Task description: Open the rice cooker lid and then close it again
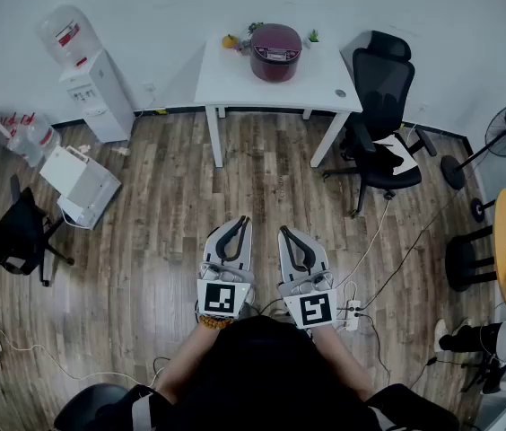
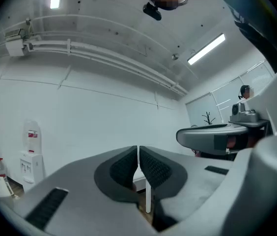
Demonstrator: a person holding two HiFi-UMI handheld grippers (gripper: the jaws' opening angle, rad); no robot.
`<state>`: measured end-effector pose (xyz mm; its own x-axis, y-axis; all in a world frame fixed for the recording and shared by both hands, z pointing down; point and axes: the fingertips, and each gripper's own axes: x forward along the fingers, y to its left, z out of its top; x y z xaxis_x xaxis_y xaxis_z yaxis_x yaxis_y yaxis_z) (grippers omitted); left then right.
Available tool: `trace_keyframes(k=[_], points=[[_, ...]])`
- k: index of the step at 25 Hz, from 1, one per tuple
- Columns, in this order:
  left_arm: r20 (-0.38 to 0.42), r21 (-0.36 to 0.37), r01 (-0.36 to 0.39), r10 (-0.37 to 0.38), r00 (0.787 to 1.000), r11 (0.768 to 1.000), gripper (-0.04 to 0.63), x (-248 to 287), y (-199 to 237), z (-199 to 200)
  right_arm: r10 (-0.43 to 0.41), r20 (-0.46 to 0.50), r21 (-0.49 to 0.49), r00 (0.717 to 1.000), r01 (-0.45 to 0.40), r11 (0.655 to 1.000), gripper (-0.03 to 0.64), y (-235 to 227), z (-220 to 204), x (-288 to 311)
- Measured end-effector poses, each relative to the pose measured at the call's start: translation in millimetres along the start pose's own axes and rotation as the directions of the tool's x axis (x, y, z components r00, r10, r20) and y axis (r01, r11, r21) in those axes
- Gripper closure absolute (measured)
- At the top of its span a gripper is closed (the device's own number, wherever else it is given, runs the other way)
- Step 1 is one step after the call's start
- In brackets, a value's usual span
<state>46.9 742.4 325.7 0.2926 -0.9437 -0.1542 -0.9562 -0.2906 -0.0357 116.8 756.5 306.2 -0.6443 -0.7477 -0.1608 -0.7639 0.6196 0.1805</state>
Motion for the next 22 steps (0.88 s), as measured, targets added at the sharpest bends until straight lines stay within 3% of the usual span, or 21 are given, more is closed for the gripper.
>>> trace_keyframes(k=[16, 22], points=[[0.002, -0.054, 0.068, -0.068, 0.998, 0.996, 0.56, 36.6, 37.0, -16.3, -0.018, -0.047, 0.026, 0.999, 0.02, 0.999, 0.586, 3.3, -18.6, 48.9], [-0.013, -0.054, 0.096, -0.097, 0.995, 0.994, 0.56, 67.5, 32.7, -24.5, -0.051, -0.071, 0.046, 0.996, 0.054, 0.997, 0.586, -25.8, -33.6, 53.1]])
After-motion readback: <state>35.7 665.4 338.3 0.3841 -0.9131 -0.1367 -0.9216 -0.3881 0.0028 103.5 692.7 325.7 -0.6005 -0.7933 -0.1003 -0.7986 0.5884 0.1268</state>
